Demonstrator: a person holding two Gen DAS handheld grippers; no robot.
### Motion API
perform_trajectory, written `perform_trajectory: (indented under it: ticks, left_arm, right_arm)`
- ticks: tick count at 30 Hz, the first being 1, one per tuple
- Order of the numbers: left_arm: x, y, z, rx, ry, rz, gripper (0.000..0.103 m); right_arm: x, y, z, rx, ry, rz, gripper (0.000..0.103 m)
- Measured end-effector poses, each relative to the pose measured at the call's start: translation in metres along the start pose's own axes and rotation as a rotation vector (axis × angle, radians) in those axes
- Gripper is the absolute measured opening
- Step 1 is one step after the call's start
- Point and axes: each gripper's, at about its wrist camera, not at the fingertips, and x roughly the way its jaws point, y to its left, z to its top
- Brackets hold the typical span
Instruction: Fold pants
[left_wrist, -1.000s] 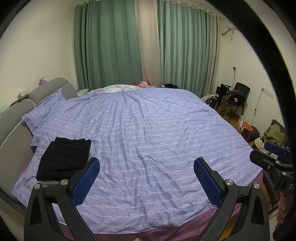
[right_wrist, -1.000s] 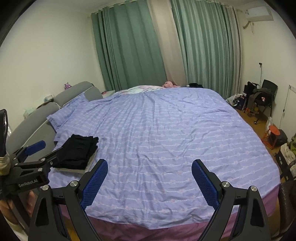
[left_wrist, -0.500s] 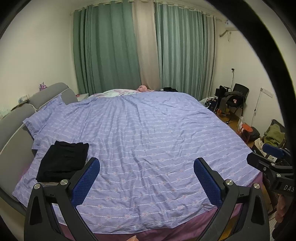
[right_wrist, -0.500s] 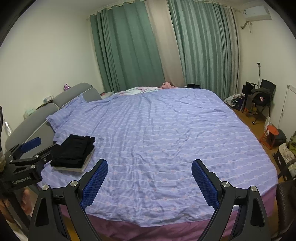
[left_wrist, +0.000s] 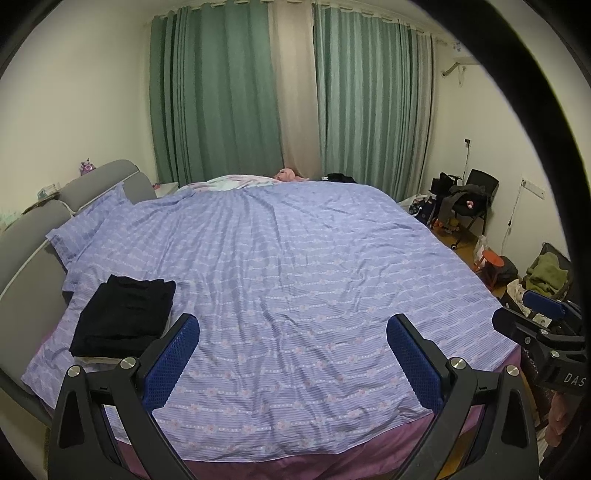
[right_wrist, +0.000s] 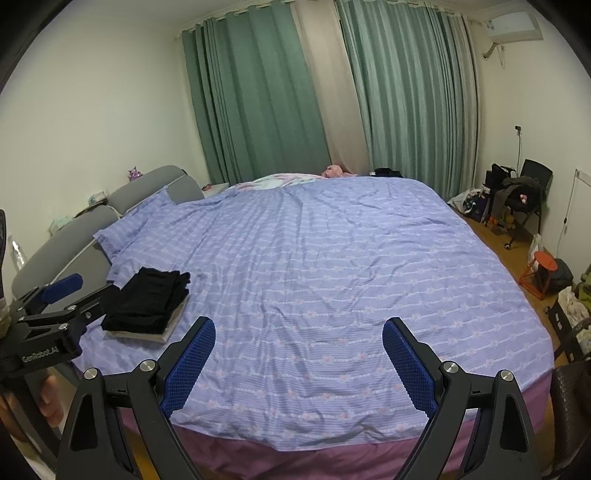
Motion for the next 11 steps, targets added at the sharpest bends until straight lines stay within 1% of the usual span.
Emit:
perform_trajectory:
  ticks: [11]
  left_arm:
    - [0.0021, -0.0015, -0.003, -0.02, 0.021, 0.011, 0.103]
  right_arm:
    - [0.0032, -0.0042, -0.0002, 0.004, 0.011, 0.009, 0.093]
